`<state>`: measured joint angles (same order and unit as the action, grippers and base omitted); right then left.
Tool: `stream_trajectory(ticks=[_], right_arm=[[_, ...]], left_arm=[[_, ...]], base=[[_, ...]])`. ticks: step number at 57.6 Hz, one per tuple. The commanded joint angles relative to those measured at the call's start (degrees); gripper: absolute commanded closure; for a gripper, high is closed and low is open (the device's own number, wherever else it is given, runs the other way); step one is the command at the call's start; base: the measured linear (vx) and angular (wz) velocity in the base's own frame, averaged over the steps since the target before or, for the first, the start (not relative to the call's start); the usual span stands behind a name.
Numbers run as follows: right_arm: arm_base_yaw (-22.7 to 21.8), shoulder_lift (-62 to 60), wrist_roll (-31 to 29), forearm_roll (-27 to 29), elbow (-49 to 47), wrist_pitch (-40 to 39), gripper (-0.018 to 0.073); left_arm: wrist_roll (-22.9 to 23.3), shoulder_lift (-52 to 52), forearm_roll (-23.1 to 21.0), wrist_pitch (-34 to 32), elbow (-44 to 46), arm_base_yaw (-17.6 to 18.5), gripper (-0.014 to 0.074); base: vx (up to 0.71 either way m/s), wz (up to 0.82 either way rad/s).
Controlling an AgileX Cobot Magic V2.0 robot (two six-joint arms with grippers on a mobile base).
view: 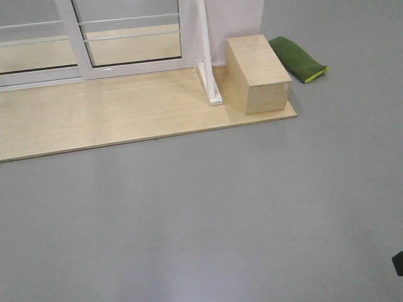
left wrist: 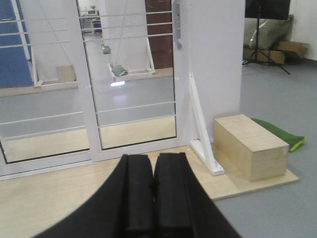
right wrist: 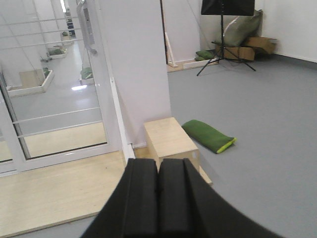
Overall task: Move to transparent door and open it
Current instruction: 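Drive up to the glass sliding door near its silver handle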
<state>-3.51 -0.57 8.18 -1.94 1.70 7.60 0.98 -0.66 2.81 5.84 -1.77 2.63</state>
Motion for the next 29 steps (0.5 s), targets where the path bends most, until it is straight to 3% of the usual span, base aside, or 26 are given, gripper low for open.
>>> stream_trajectory(ticks=[1, 29], right_arm=[[0.00, -0.88, -0.47, -0.50, 0.26, -4.84, 0.0565], [0.00, -0.88, -0.47, -0.50, 0.26, -4.84, 0.0565]], left_arm=[[0.45, -0.76, -0.11, -4.77, -0.86, 0.26, 0.0603], [0.45, -0.76, -0.11, -4.77, -0.86, 0.26, 0.0603]], base=[[0.69, 0.37], [0.67, 0.25]])
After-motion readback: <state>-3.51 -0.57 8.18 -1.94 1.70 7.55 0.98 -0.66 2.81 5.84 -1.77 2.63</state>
